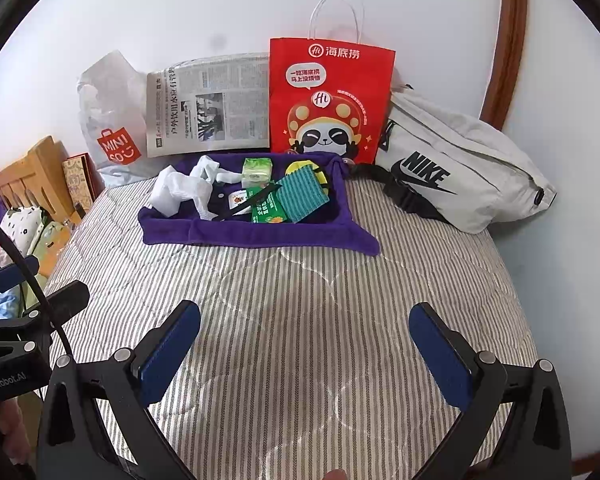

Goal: Organize soft objects

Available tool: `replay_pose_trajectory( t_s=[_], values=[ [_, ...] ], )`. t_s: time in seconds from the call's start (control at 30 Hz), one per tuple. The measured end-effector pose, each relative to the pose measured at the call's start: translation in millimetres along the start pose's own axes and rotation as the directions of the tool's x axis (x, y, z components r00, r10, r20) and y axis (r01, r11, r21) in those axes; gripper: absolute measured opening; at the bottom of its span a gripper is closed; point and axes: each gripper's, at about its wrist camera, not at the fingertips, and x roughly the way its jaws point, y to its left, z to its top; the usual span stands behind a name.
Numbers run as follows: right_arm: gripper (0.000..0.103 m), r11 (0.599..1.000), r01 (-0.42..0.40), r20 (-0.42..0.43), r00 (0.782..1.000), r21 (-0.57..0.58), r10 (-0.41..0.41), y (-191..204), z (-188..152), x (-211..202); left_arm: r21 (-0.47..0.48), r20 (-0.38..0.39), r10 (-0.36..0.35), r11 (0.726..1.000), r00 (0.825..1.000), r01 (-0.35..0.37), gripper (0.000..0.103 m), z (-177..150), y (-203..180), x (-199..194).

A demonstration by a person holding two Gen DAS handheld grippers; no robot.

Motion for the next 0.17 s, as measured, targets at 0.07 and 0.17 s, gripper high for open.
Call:
replay_pose_trajectory(
  t_s=[0.07,0.17],
  values=[
    [0.103,1.000,-0.001,-0.003,1.000,-0.002,0.001,0.3,-0.3,0.9,0.000,-0.001,0.002,1.000,1.000,-0.002,0.095,0.6,1.0,1.3],
    [0.103,1.000,-0.008,-0.010,1.000,-0.001,0.008,0.7,0.7,4.5,0.012,-0.004,0.000,1.000,1.000,0.000,0.095,2.0,1.0,4.6]
  ],
)
